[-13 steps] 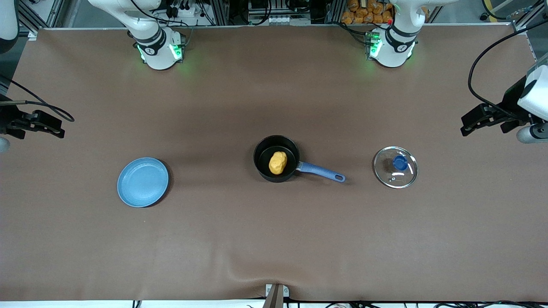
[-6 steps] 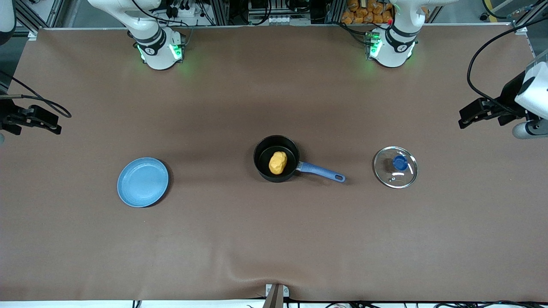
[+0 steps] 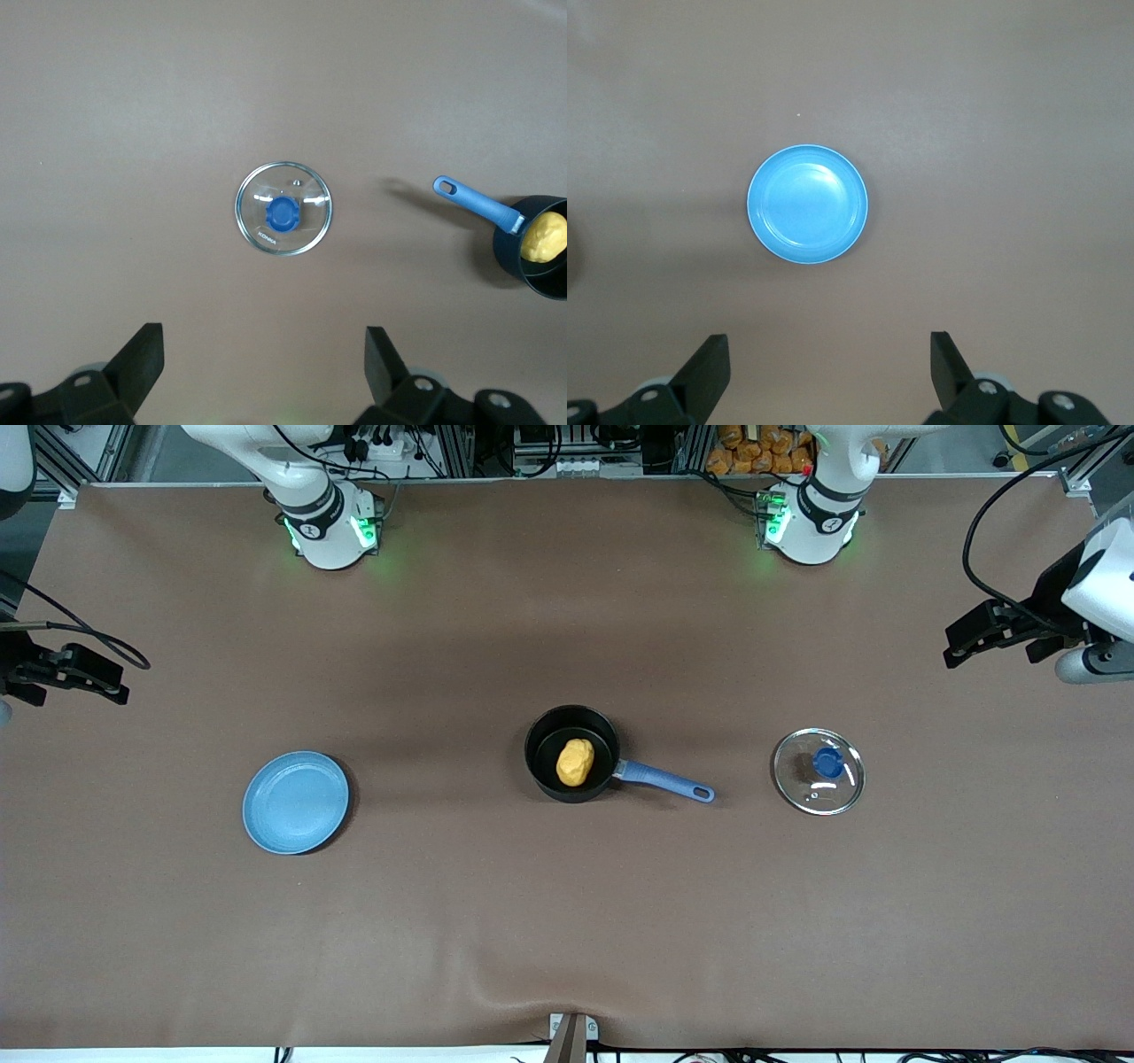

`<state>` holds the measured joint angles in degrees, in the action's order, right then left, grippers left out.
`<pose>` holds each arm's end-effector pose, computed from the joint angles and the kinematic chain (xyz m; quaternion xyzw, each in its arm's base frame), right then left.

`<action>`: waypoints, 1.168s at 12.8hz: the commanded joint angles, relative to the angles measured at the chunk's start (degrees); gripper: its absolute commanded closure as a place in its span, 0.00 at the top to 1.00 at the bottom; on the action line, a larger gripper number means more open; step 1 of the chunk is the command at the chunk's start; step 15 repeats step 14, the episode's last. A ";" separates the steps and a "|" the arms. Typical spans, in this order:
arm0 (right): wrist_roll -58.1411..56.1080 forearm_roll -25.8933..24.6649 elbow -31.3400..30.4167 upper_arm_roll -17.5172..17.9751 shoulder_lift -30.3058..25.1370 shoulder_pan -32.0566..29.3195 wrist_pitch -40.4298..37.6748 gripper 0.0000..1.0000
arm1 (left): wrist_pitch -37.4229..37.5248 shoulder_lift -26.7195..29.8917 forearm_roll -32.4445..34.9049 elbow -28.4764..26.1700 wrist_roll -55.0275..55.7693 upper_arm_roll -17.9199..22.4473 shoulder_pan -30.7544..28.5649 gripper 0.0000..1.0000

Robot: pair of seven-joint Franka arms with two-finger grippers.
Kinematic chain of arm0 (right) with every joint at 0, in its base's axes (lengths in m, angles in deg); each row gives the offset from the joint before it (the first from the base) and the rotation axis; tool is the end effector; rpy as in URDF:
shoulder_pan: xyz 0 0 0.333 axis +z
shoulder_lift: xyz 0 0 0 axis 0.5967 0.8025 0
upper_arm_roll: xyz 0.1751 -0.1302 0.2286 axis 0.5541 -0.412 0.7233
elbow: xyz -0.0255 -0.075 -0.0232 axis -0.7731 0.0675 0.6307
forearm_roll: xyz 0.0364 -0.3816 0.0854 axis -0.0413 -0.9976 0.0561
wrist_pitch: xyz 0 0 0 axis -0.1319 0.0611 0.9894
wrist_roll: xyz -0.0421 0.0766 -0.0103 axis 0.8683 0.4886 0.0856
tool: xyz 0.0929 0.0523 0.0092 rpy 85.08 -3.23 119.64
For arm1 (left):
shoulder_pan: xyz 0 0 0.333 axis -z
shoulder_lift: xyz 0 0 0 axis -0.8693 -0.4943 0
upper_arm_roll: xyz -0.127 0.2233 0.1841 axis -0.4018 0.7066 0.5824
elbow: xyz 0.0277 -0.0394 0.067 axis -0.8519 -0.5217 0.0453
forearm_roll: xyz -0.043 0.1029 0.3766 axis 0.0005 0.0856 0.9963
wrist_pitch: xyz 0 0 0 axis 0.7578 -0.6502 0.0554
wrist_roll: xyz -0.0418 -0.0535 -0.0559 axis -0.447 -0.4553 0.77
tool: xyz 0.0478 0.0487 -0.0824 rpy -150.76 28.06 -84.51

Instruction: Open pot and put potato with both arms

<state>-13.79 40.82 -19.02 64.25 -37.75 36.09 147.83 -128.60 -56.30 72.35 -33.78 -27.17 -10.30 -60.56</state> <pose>0.5845 -0.0266 0.6167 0.9997 0.0130 -0.0055 0.0213 0.5531 -0.0658 0.6484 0.9995 0.0300 -0.0049 0.0010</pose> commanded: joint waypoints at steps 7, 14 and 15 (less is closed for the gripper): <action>-0.09 1.06 -1.88 -0.56 -2.32 0.37 0.41 1.00 | -2.05 8.25 -1.09 -8.96 0.19 -0.28 -0.08 1.00; -0.18 0.97 -1.97 0.31 -3.02 0.19 0.68 1.00 | -1.17 7.72 -0.92 -6.49 0.19 -0.10 -0.17 1.00; -0.18 0.97 -1.97 0.31 -3.02 0.19 0.68 1.00 | -1.17 7.72 -0.92 -6.49 0.19 -0.10 -0.17 1.00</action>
